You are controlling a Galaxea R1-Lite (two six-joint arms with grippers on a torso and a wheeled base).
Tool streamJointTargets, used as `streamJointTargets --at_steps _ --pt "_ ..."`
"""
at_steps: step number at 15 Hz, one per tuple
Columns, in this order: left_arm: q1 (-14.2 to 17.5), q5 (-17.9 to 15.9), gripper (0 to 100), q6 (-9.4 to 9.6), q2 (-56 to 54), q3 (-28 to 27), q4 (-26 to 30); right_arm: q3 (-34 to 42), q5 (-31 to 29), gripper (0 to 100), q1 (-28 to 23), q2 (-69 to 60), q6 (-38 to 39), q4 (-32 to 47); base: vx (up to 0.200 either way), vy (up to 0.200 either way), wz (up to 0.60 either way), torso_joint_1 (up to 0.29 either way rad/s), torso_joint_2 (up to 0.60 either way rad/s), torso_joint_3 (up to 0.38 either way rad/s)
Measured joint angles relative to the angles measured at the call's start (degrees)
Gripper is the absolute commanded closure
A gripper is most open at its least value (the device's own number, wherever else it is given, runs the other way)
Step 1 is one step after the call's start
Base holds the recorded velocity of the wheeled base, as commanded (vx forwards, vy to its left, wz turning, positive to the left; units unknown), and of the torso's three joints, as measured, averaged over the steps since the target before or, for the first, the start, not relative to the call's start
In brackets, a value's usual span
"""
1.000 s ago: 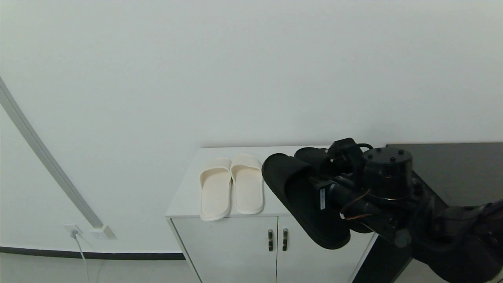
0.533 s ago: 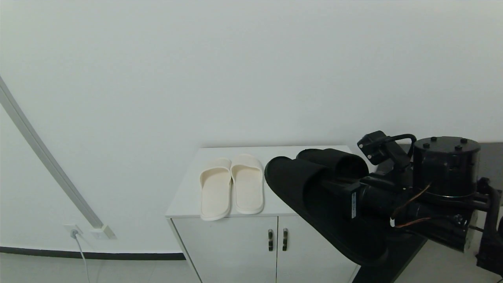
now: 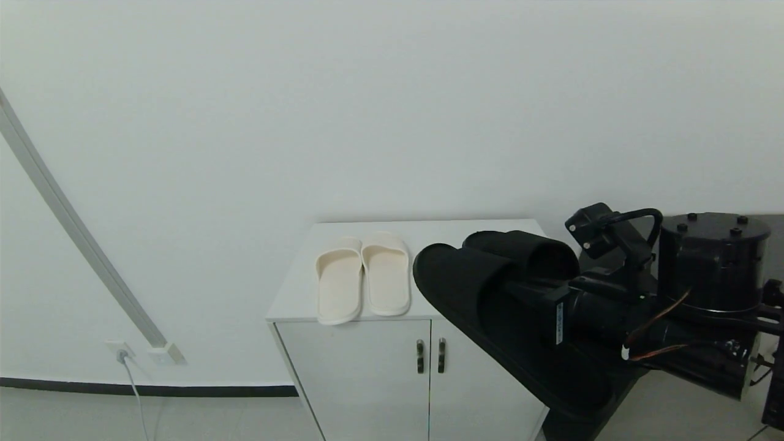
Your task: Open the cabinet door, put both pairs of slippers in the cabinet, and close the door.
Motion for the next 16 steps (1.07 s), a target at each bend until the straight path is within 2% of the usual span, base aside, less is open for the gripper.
streamJointTargets --at_steps 3,16 --pt "0.0 0.02 100 0.01 0.0 0.0 0.0 0.13 -0.02 100 -0.02 0.27 -0.11 -0.13 -0.2 0.0 0.0 0.001 0.0 0.007" --pt "0.0 0.02 100 -0.02 0.0 -0.02 0.0 1.55 1.16 100 0.02 -0.04 -0.32 -0.24 0.0 0.0 0.0 0.0 0.0 0.0"
